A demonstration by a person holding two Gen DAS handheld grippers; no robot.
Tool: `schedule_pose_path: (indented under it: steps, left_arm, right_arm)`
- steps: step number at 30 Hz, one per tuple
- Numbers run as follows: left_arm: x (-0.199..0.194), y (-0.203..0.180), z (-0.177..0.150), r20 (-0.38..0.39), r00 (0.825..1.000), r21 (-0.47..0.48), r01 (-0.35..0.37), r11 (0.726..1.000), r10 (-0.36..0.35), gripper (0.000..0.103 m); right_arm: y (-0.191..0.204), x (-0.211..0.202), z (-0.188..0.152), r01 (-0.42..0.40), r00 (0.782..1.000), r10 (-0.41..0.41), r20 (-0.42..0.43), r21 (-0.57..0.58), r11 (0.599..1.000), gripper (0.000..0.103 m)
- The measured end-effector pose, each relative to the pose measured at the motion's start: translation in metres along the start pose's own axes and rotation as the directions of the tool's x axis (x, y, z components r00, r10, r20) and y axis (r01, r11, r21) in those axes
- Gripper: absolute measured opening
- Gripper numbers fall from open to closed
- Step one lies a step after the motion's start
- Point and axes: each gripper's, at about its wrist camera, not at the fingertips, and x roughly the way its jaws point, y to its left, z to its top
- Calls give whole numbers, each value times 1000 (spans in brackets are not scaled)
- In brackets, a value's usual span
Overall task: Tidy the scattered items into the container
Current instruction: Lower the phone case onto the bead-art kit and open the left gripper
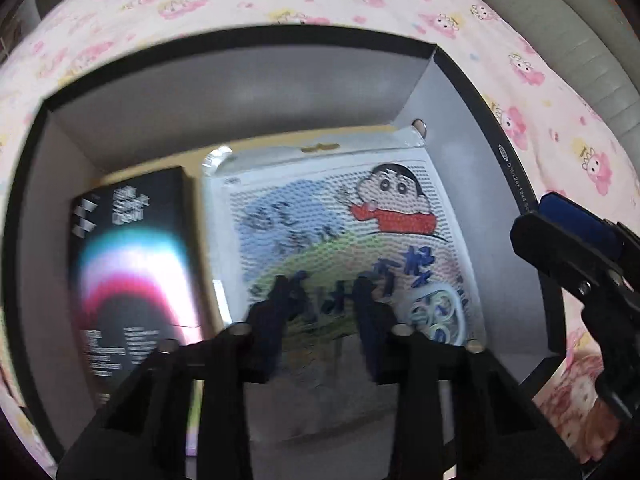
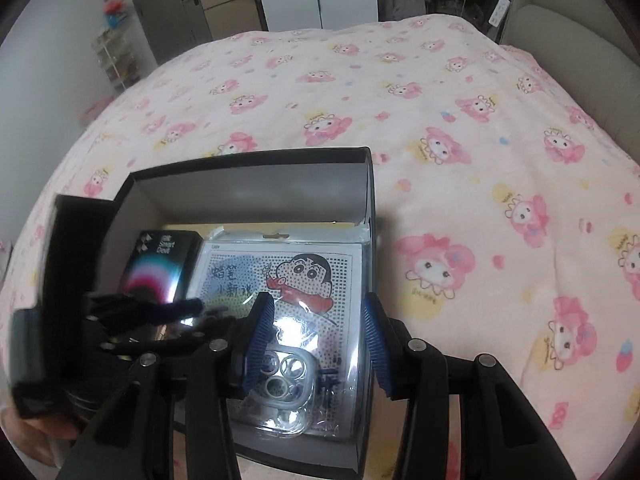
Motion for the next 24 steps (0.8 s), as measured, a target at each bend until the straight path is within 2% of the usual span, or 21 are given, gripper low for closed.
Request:
schedule_pose_path:
  steps: [3,4,6,7,10,14,17,19,20,22,24]
  left_arm:
    - [0,-2,3,-24,1000,13,1,1000,0,19]
    - [-2,-2,4,-34,999,28,34,999,-33,19]
    - [-8,1,5,-44,988,13,151,988,-151,19]
    - [-13,4,5,-25,986,1,167,986,-167,19]
    - [-25,15,6,48,996,-26,74,997,-73,19]
    - [-27,33,1,45,998,-79,50,996,-46,19]
    - [-35,43,-14,38,998,-119,-42,992,46,19]
    - [-46,54,-27,50,998,-171,-29,985,38,20]
    - [-50,58,-32,48,998,-185,-19,983,28,21]
    - [-52,60,-40,30,999,-192,-14,981,21,21]
    - [-50,59,-46,10,1000,-181,-8,983,10,21]
  right_arm:
    - [-4,0,1,-16,1000,16,7,-5,1000,41]
    - [-7,0,1,-29,1000,29,2,6,1000,41]
    - [-12,3,2,-59,998,59,-3,33,998,41]
    - [-13,4,3,-69,998,69,-4,43,997,41]
    - [-8,6,5,-73,997,73,-7,36,997,41]
    - [12,11,-1,-136,990,135,-37,-28,990,41]
    - [27,27,-5,-125,989,118,-89,-83,989,41]
    - [34,41,-10,-124,984,109,-143,-97,988,42]
    - [38,45,-12,-88,987,70,-147,-118,989,44]
    - [43,48,-15,-51,988,27,-151,-159,986,44]
    - [44,48,-17,-45,987,20,-157,-156,987,44]
